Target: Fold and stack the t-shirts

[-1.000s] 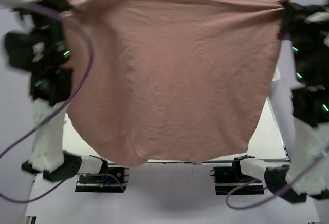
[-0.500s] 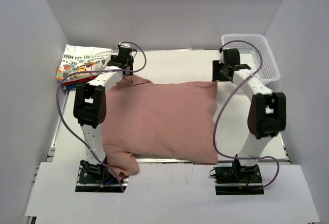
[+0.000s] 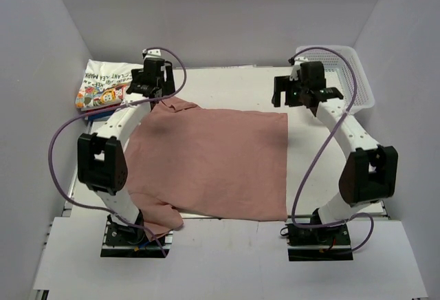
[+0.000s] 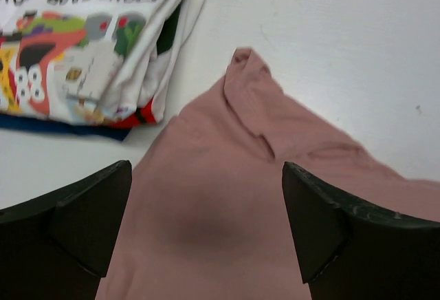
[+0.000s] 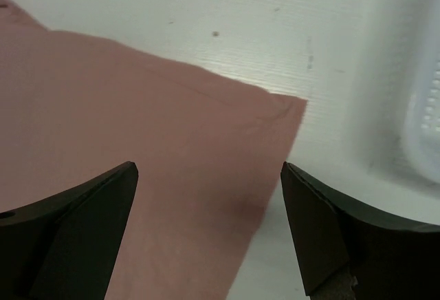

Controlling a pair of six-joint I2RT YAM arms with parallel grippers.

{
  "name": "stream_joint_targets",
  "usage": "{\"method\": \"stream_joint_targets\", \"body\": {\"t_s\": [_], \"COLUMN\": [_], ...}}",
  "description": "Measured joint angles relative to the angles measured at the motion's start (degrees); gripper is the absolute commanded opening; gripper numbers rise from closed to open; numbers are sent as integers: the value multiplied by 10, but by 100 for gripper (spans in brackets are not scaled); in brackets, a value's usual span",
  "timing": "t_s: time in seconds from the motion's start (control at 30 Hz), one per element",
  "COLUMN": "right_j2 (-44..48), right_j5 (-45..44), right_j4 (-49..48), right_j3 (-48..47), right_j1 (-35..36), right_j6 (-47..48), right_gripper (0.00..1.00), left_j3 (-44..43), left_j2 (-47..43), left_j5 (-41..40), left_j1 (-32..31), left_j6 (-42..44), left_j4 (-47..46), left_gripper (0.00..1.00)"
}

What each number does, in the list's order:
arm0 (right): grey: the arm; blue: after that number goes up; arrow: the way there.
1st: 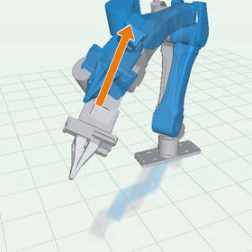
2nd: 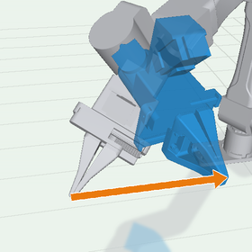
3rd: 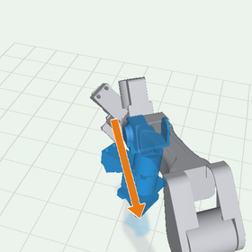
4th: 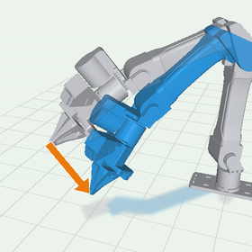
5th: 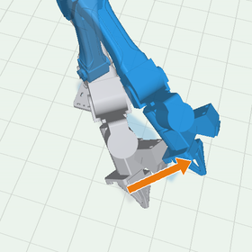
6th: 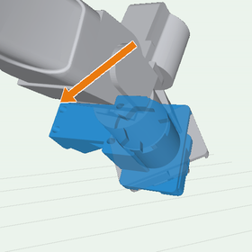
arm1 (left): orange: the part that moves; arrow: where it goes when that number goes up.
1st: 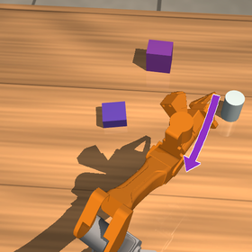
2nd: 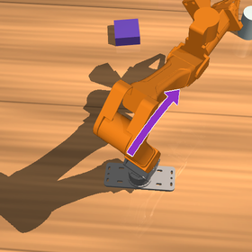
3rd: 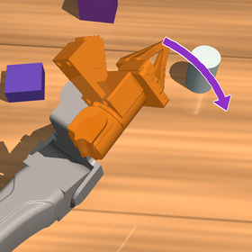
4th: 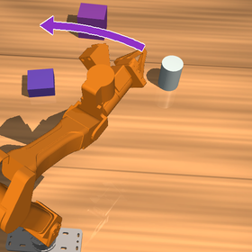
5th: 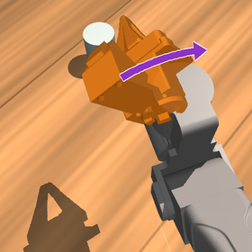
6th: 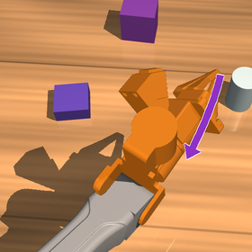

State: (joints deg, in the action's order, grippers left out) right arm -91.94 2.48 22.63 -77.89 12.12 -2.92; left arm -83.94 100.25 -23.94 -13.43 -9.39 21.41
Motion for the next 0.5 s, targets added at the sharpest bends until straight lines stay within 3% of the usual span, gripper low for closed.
{"method": "stream_joint_targets", "body": {"t_s": [0.13, 0.3, 0.5], "right_j2": [20, -20, -109], "right_j5": [20, 11, -32], "right_j4": [4, 30, 54], "right_j3": [38, 73, 68], "right_j1": [42, 98, 108], "right_j6": [-24, -53, -91], "right_gripper": [90, 90, 90], "left_j3": [40, 99, 99], "left_j2": [-34, -36, 25], "left_j5": [4, 30, 46], "left_j1": [0, -1, -4], "left_j6": [-34, -72, -88], "left_j4": [33, 45, 55], "left_gripper": [100, 100, 100]}}
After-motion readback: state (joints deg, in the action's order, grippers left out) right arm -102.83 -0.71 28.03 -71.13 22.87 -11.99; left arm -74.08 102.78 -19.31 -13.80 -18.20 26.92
